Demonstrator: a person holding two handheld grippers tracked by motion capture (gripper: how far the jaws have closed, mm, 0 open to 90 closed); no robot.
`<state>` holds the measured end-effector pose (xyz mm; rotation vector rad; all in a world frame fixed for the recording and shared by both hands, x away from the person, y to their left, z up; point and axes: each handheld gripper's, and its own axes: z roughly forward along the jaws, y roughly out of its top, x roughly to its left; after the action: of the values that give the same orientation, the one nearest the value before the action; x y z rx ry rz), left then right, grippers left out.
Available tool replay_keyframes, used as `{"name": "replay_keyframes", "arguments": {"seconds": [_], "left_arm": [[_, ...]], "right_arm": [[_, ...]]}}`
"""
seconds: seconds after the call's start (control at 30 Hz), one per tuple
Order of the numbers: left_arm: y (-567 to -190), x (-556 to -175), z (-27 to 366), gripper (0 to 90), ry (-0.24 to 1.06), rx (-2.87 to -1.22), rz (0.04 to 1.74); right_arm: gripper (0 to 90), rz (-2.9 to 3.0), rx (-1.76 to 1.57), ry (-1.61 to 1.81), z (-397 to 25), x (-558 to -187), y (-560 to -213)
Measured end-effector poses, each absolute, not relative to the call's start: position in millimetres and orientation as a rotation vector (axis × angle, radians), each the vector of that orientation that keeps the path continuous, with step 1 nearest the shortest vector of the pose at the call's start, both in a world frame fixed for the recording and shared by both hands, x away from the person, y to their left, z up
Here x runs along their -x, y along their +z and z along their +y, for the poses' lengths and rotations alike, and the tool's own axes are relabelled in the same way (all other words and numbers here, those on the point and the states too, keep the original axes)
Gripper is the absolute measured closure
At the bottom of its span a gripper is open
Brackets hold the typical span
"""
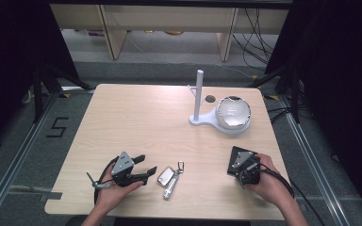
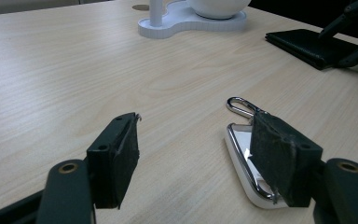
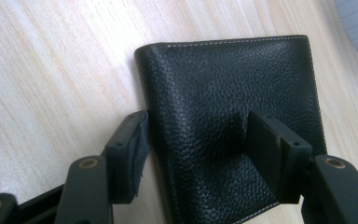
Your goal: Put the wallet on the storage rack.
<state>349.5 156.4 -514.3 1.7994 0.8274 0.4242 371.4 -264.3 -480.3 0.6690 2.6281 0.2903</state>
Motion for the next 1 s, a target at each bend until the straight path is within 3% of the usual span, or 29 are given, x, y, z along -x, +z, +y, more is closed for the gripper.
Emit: {"name": "replay_keyframes", "arguments": {"seconds": [0.33,0.67,0.77,1.0], "left_arm": [[-517,-350,155,31.9,0.408,-1.796,0.818],[-520,-349,153,31.9,0.392,-1.815,0.814],[-521,-349,152,31.9,0.388,-1.806,0.819],[-521,-351,154,31.9,0.387,-1.791,0.820]], "right_arm": [[45.2,2.719,-0.681,0.281,-265,-381,-478],[64.1,2.757,-0.494,0.037,-244,-382,-477],[75.4,2.751,-0.470,0.045,-243,-381,-475],[80.9,2.738,-0.560,0.198,-254,-379,-463]]}}
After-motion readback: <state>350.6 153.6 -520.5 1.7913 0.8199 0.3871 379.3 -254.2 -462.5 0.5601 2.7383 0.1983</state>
